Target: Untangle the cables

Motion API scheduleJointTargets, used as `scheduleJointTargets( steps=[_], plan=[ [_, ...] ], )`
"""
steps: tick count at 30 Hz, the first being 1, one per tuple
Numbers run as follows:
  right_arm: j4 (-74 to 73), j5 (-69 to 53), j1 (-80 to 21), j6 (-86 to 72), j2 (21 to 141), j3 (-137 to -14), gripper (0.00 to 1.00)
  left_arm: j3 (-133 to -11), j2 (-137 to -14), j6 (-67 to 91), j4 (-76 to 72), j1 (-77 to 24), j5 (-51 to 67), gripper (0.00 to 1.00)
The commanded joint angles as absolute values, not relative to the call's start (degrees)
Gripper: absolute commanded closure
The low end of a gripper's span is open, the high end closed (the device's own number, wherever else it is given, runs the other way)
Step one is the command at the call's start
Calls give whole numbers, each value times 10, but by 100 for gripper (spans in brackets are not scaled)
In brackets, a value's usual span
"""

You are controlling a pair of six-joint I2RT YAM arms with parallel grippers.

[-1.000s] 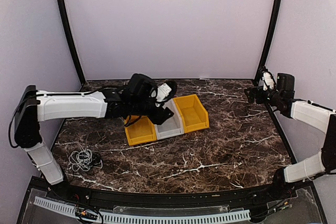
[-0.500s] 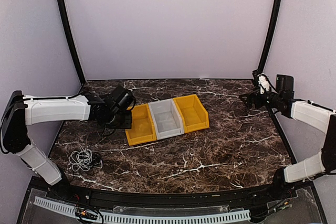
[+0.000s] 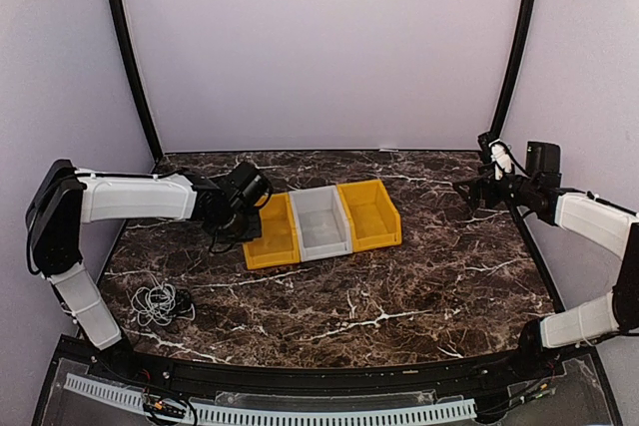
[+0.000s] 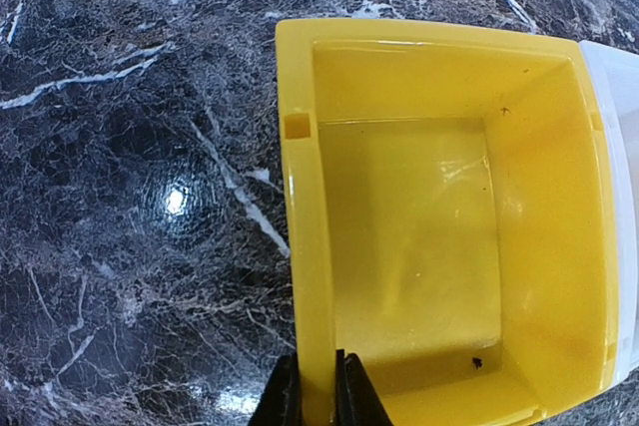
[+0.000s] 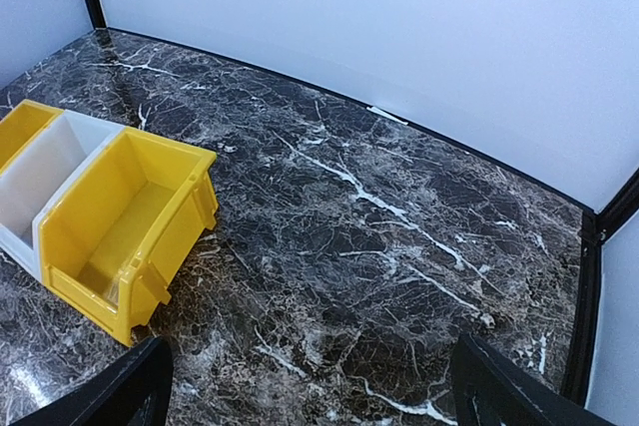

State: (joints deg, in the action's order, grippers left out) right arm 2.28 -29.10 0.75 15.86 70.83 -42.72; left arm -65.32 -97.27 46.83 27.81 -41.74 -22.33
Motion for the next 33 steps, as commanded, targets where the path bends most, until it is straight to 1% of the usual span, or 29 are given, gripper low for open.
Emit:
scheduleJointTargets(
  steps=[1,4,5,10,14,15,17,18,19,20,22,24,26,27,30,33],
  plan=[
    [20,-304,4,165,706,-430,1,-680,-1001,477,282,-408,-239,100],
    [19,-309,4,165,709,-430,1,-709,-1028,449,251,-395,-236,100],
    [19,-312,4,166,711,-430,1,-719,-1044,416,244,-394,-238,100],
    [13,-329,4,169,714,-431,2,-819,-1112,305,240,-388,-256,100],
    [10,-339,4,172,716,-430,1,-853,-1143,269,227,-381,-239,100],
    [9,-340,4,173,718,-431,1,-867,-1151,269,237,-377,-236,98],
    [6,-341,4,174,722,-433,1,-887,-1155,274,265,-373,-235,82],
    [4,-342,4,175,725,-433,1,-891,-1153,276,274,-372,-236,64],
    [3,-345,3,179,726,-434,1,-897,-1146,276,292,-372,-235,56],
    [3,-350,3,183,728,-434,1,-898,-1133,278,302,-372,-232,46],
    [2,-355,4,192,735,-435,1,-894,-1100,287,331,-373,-218,39],
    [-16,-362,4,199,742,-439,1,-869,-1050,300,356,-373,-213,35],
    [-28,-372,-15,208,748,-446,1,-830,-992,317,380,-374,-214,30],
    [-35,-379,-18,215,750,-449,1,-803,-973,323,400,-374,-214,29],
    [-59,-381,-30,232,755,-464,1,-734,-879,354,461,-374,-195,18],
    [-75,-379,-41,241,760,-476,1,-684,-819,399,524,-380,-175,14]
  ],
)
